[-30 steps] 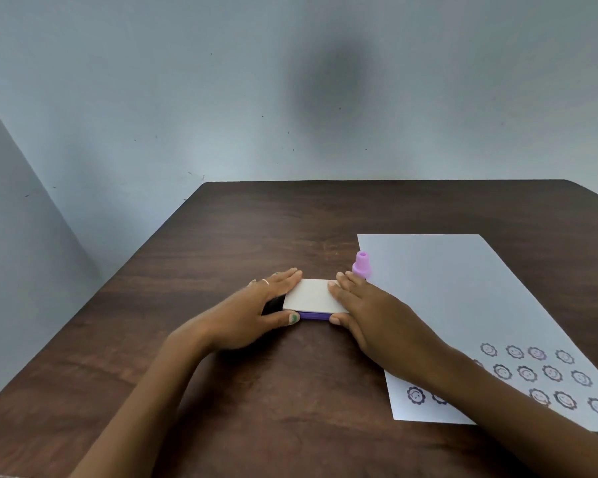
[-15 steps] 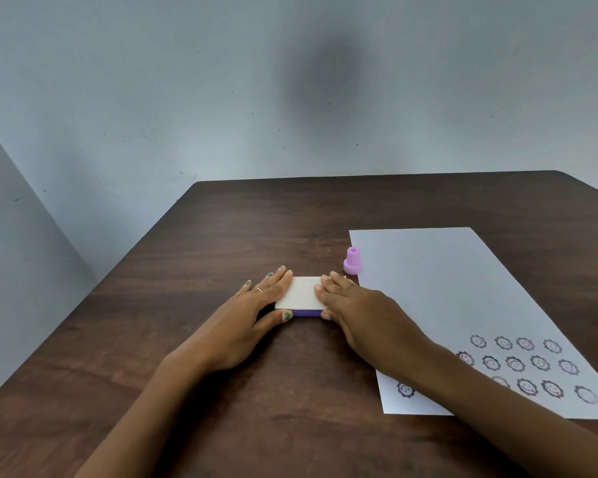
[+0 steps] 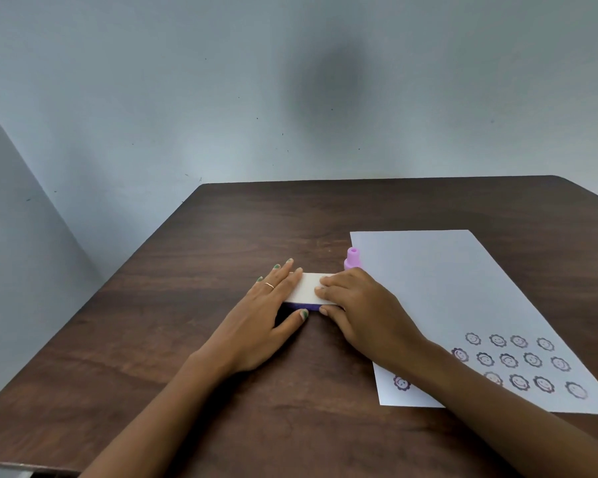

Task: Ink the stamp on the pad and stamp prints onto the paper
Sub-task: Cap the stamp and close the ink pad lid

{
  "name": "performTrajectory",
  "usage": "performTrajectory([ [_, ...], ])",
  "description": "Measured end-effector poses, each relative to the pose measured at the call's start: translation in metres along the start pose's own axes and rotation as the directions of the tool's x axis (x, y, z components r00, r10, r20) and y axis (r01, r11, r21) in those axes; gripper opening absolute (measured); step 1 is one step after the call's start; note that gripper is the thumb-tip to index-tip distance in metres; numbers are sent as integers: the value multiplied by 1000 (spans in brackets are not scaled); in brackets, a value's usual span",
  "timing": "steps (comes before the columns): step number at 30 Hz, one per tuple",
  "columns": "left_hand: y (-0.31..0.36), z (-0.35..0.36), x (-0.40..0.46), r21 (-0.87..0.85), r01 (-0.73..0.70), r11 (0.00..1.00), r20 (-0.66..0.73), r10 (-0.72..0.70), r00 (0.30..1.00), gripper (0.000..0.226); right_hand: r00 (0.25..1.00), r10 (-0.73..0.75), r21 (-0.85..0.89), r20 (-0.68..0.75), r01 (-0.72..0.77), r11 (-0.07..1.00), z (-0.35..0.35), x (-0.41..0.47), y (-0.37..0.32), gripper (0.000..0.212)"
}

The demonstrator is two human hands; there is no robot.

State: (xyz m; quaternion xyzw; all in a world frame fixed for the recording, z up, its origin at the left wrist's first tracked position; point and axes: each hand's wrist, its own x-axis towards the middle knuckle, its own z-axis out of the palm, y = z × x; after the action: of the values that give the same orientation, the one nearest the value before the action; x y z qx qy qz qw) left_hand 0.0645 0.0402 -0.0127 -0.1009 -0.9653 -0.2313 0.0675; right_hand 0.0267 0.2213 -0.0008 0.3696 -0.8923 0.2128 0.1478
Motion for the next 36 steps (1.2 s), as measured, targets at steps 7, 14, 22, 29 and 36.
performTrajectory([
  [7,0,2,1,37,9,999,-18,-8,1000,63,999,-46,-64,18,47,997,1,-1,3,28],
  [14,1,4,-2,92,9,996,-50,-5,999,68,975,-183,-178,123,203,963,-7,4,15,35],
  [22,4,9,-1,131,70,989,-78,-61,995,59,948,-282,-243,149,311,919,-7,15,24,27],
  [29,14,4,-1,129,174,976,-26,-172,985,58,980,-106,-176,169,136,975,-16,14,6,31],
  [36,27,-6,2,193,12,981,48,-22,999,43,923,118,-198,366,-47,979,-36,15,-25,47],
])
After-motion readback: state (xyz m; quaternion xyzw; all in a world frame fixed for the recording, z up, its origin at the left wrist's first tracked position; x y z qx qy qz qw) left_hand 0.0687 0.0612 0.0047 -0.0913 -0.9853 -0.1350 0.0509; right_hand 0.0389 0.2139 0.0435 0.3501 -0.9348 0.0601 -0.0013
